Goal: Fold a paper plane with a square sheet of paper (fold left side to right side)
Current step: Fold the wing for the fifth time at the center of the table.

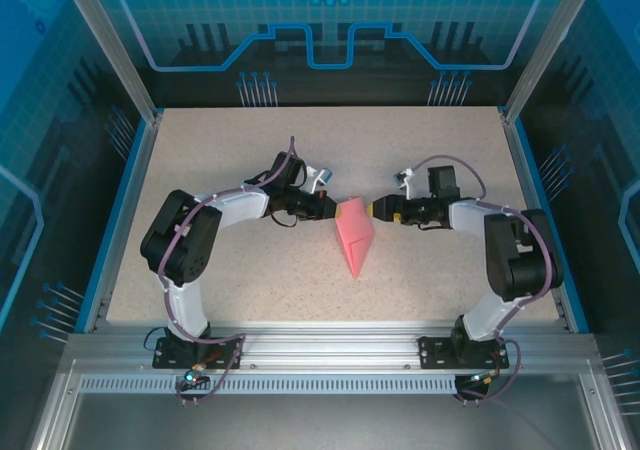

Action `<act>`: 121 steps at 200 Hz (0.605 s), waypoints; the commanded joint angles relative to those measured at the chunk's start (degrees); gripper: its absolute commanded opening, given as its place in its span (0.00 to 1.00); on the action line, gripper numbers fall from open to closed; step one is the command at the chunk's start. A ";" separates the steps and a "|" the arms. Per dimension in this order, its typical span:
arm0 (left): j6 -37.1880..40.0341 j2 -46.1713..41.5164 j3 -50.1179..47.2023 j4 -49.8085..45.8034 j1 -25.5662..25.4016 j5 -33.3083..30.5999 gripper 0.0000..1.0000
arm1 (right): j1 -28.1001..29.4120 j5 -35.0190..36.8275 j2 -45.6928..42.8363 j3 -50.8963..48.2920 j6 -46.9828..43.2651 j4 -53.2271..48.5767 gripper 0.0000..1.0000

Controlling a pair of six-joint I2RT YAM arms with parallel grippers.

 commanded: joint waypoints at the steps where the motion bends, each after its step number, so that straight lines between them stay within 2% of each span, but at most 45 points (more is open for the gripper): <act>1: 2.99 -0.58 -0.66 1.86 0.05 3.69 0.00 | 0.42 -4.15 3.61 3.07 -0.62 3.58 0.79; 69: 2.73 0.61 -0.49 2.85 0.08 4.58 0.00 | 2.62 -9.18 10.20 6.54 -1.14 2.87 0.67; 121: 3.58 0.83 -0.26 1.58 0.12 4.07 0.00 | 2.28 -8.90 8.41 6.52 -3.29 -0.94 0.49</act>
